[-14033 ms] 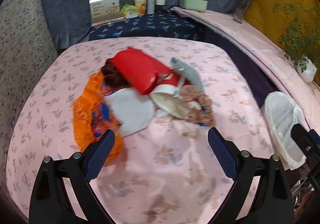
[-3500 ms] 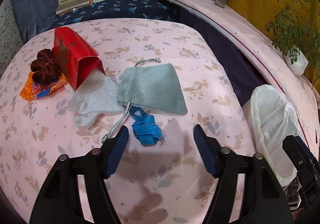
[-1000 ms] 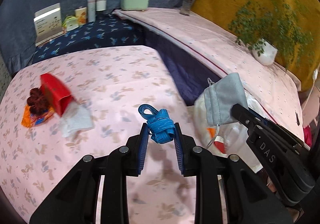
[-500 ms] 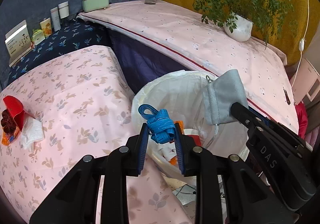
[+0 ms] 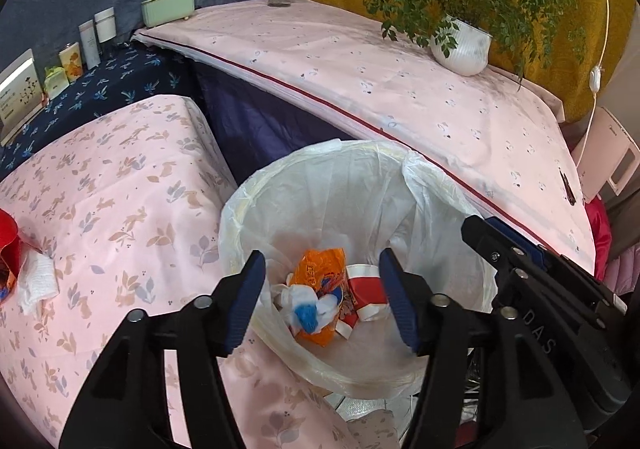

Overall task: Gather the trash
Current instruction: 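Carry the blue cord and grey pouch over the bin and open both tools, then move both open tools back over the red box and tissue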

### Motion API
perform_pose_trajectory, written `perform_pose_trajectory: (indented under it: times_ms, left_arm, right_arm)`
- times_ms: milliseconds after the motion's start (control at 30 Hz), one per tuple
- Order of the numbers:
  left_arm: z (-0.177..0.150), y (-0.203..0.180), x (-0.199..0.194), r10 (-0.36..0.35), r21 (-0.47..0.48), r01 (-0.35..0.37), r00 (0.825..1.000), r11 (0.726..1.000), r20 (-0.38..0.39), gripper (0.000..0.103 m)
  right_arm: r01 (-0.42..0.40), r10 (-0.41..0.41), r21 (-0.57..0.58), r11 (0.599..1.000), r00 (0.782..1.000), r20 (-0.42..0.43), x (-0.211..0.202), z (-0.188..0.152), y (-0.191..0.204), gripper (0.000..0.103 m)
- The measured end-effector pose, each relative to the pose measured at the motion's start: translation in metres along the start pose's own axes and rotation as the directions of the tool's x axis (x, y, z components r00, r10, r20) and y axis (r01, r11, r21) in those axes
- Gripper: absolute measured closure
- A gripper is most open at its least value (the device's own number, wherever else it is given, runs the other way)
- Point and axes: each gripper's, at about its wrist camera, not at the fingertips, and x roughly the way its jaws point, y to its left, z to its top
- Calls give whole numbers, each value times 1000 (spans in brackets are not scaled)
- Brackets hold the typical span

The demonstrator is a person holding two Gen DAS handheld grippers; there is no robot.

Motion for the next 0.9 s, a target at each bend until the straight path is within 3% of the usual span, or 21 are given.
perform_pose_trajectory:
  times_ms: [133, 533, 900]
  left_arm:
    - [0, 6, -1, 10, -11, -10, 1000, 1000, -2, 44]
    - [-8, 41, -19, 63, -75, -61, 998, 995, 17, 44]
    - [-23, 94, -46, 139, -158, -131, 990, 979, 36, 35]
  right_arm:
    - [-2, 2, 7, 1000, 1000, 12, -3, 2, 0, 72]
    - [-5, 8, -65, 998, 999, 36, -15, -1, 32, 58]
    - [-52, 56, -127, 991, 998, 29, -24, -11, 80, 51]
